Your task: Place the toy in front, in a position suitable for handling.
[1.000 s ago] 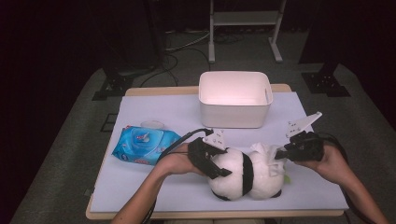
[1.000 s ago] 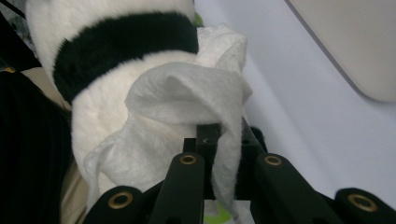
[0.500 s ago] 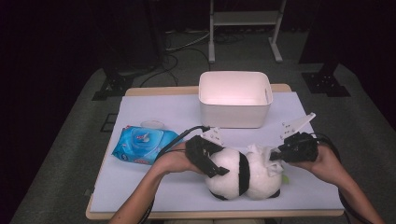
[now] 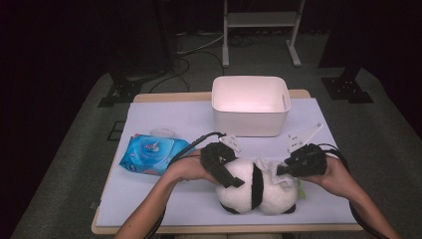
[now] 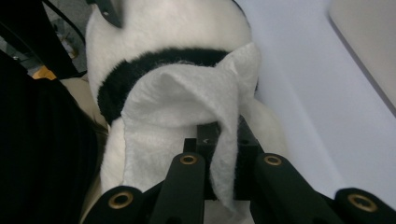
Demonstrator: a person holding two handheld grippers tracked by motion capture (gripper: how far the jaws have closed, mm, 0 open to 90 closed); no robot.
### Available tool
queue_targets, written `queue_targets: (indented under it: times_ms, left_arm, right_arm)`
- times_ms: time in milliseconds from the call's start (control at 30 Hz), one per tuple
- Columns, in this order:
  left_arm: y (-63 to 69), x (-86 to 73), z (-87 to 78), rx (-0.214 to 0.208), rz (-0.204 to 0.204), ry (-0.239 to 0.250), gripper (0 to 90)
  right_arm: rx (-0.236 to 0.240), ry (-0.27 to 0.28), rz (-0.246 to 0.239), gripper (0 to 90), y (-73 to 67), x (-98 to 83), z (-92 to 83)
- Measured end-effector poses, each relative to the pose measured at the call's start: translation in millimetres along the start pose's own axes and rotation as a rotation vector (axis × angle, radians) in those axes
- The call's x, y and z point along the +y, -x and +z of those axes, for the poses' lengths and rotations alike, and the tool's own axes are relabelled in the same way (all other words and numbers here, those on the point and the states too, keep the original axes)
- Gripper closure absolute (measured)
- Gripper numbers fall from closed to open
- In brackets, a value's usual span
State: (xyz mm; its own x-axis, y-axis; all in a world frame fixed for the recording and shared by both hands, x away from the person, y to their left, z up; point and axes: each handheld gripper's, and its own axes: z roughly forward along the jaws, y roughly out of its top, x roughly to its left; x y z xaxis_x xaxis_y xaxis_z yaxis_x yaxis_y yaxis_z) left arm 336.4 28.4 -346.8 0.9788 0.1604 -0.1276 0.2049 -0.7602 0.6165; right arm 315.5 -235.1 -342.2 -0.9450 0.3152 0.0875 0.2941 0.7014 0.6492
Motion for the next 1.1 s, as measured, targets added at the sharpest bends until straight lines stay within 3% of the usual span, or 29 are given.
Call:
queue_targets:
  times_ms: [267, 400, 567, 800, 933, 1100]
  left_arm:
    - [-2.5, 5.2, 7.1, -0.002, 0.016, -0.03, 13.4]
    - [-4.4, 4.0, 9.8, 0.008, 0.002, -0.048, 13.8]
    - [-8.5, 0.0, 12.4, 0.005, -0.022, -0.034, 16.9]
    - [-9.9, -1.6, 13.9, 0.003, -0.013, -0.034, 28.5]
    - [-11.4, -1.3, 11.0, 0.005, 0.001, -0.015, 39.9]
    - [-14.1, 3.4, 4.5, -0.005, 0.04, 0.024, 46.2]
  right_arm:
    - [0.031, -0.033, -0.018, 85.0, -3.5, 11.5, 21.1]
    - [0.029, -0.042, -0.032, 85.0, -2.8, 15.3, 25.8]
    - [0.03, -0.039, -0.023, 84.9, 0.5, 16.0, 28.0]
    - [0.03, -0.037, -0.019, 84.9, 2.9, 15.5, 29.9]
    - [0.032, -0.022, 0.002, 84.9, 6.5, 13.5, 28.5]
    - [0.03, 0.008, 0.018, 84.7, 12.5, 11.4, 20.5]
